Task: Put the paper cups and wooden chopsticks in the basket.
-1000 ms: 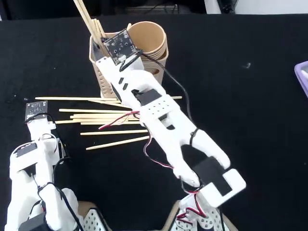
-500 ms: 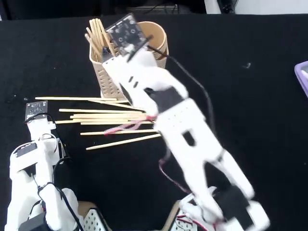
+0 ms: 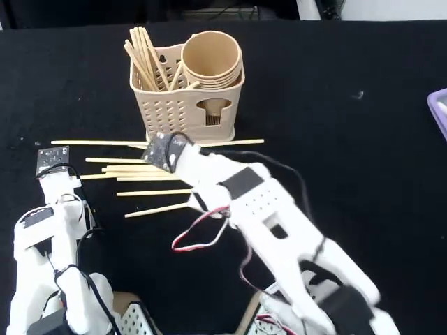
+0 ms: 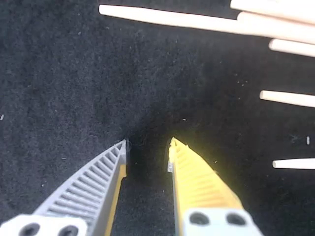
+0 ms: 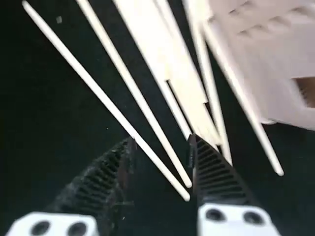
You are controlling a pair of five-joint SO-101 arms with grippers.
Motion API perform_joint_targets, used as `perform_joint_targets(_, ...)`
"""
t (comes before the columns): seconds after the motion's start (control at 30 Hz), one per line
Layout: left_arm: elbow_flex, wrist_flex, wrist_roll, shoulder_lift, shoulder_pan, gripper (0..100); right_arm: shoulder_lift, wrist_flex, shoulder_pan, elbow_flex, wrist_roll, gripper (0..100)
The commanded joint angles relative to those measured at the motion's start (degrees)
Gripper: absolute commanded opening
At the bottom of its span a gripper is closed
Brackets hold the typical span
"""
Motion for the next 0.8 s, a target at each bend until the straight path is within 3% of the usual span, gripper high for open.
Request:
perform_joint_targets(0.0, 1.19, -0.70, 0.44, 0.44, -1.89, 14, 8.92, -6.77, -0.70, -1.01, 4.04, 17.5)
perform_joint_targets(0.2, 1.19, -0.70, 0.44, 0.44, -1.89, 14, 25.10, -5.45, -0.53, -12.79, 6.86, 28.8)
perform_joint_targets(0.47, 1.19, -0.70, 0.44, 0.44, -1.89, 14, 28.62, 3.34, -3.87, -25.89, 7.38, 28.3)
perform_joint_targets(0.77, 1.19, -0.70, 0.44, 0.44, -1.89, 14, 31.96, -5.36, -4.75, -26.86, 7.38, 28.3)
